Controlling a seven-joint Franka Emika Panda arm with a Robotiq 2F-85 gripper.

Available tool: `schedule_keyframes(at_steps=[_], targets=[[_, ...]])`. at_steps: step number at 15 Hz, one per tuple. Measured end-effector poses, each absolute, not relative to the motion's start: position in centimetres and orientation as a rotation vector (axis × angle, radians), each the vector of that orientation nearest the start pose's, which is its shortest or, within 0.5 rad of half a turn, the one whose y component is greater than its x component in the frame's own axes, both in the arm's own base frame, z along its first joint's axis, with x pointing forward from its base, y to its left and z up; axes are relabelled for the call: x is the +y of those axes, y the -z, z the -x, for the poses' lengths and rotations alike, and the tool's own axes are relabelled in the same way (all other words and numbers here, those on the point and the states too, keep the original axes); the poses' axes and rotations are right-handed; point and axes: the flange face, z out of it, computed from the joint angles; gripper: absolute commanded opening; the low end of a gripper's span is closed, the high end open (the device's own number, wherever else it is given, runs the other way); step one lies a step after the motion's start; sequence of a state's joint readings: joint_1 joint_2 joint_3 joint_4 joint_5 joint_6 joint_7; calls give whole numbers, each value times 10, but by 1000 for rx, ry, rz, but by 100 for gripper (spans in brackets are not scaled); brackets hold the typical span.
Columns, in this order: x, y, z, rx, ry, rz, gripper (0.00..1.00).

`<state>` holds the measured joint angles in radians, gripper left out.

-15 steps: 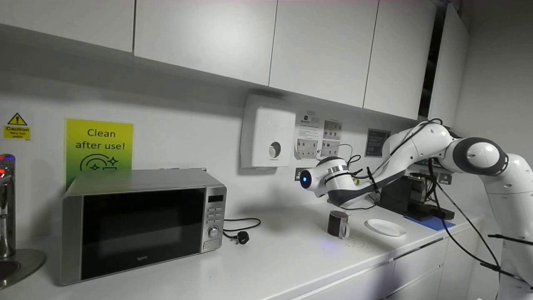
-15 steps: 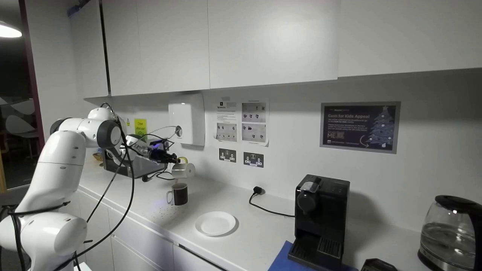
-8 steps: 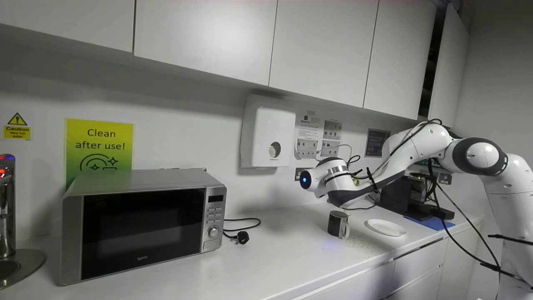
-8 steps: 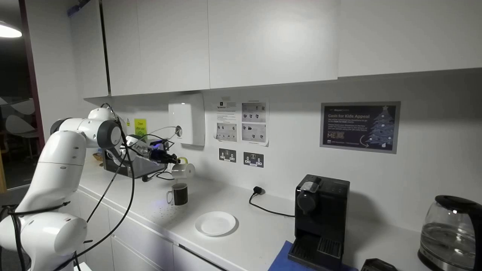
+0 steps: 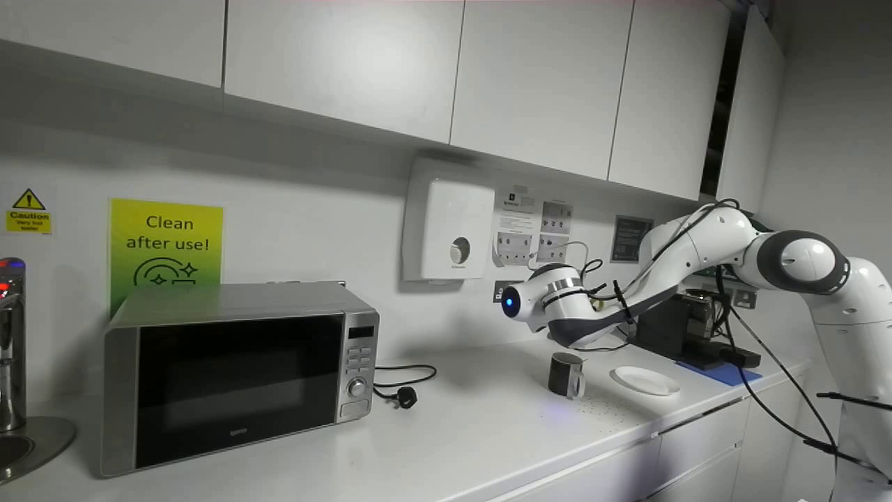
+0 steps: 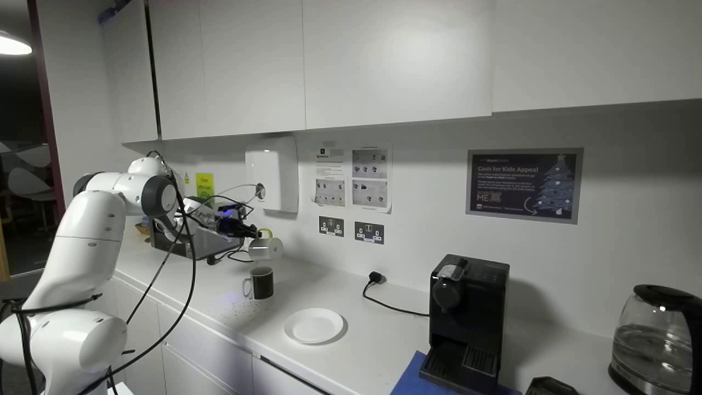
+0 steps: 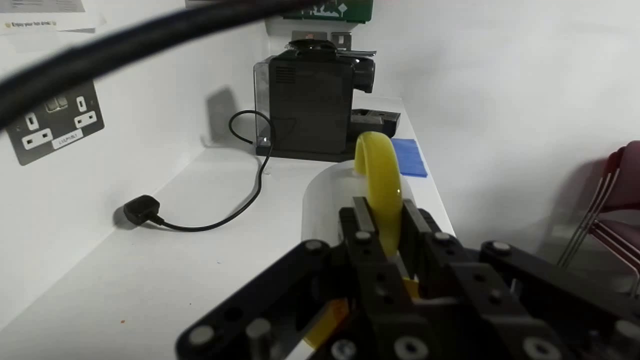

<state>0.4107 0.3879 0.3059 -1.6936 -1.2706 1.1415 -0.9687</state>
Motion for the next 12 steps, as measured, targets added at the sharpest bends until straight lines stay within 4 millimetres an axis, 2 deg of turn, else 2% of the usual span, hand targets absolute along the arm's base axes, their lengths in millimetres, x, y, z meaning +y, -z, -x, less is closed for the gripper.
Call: schedule_keyframes(at_steps=[12], targets=[[269, -412, -535, 1414, 1095, -1094, 5]])
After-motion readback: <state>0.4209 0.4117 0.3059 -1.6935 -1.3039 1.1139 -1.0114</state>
